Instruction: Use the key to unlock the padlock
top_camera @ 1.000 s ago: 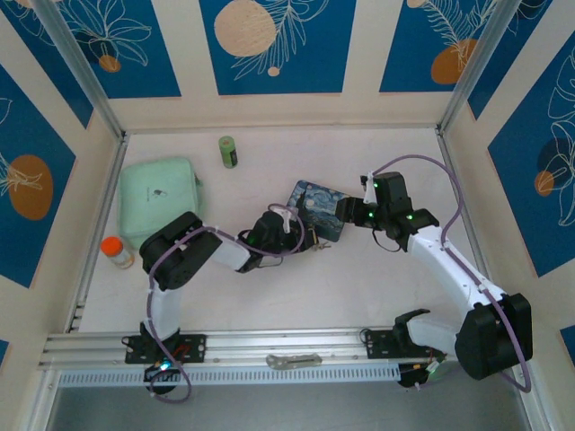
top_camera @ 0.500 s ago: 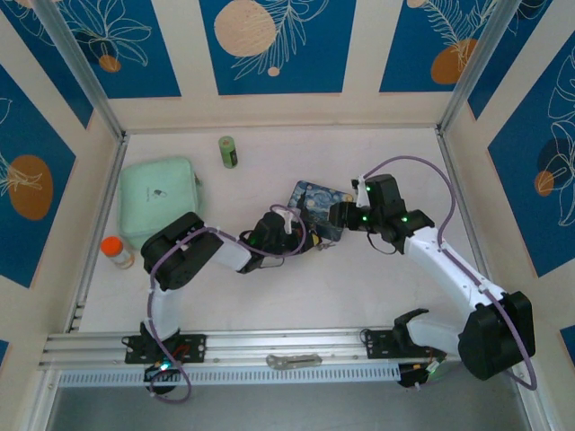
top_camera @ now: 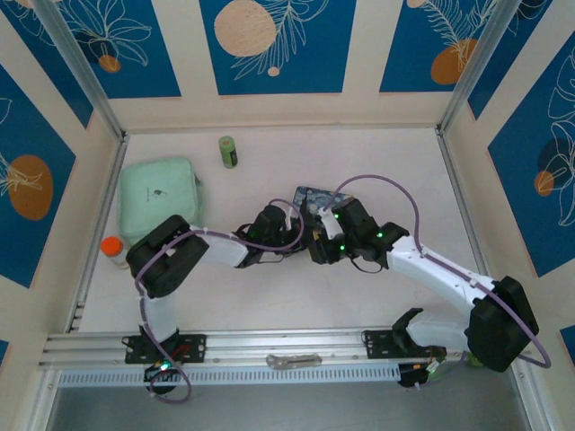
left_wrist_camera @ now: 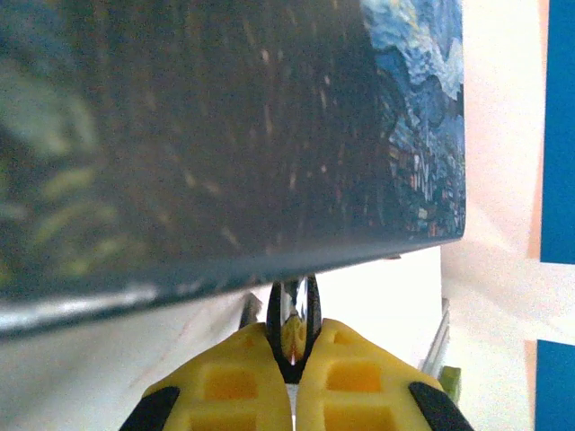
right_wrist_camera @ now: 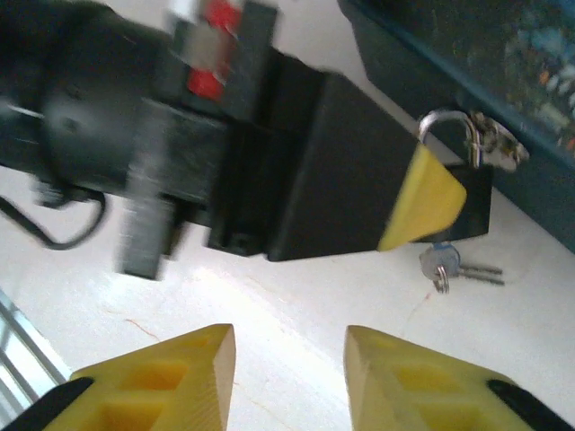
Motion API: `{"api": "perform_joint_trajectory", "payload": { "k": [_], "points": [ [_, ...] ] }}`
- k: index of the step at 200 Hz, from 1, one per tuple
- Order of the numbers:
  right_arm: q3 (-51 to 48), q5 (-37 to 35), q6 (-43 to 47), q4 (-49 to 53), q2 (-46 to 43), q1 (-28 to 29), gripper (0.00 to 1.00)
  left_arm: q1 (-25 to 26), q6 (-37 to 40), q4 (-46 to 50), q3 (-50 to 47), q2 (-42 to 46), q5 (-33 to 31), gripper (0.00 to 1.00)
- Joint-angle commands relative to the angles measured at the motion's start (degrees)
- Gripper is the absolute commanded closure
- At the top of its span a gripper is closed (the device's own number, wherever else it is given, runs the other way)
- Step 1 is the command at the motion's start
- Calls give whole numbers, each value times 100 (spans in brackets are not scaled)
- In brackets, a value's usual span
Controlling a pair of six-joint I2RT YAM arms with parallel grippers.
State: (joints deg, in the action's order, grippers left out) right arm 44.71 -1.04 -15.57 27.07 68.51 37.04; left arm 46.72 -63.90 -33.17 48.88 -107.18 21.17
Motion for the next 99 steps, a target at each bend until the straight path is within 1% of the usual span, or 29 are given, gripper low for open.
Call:
{"api": "perform_joint_trajectory", "payload": {
  "k": [1,30,54,78,99],
  "points": [
    [45,-295,127,177,110,94,66,-66,-210,169,201,294,248,100],
    [145,-927,-168,430,338,347,66,-197,-486,-154,191,252,533,100],
    [235,-1539,-389,526,404,375,66,-311,-536,-190,285,172,788,100],
    [534,-2382,102,712,643,452,65,-375,-459,-73,354,210,894,100],
    [677,-2645,607,669,985,486,65,-397,-405,-14,398,256,924,100]
  ]
}}
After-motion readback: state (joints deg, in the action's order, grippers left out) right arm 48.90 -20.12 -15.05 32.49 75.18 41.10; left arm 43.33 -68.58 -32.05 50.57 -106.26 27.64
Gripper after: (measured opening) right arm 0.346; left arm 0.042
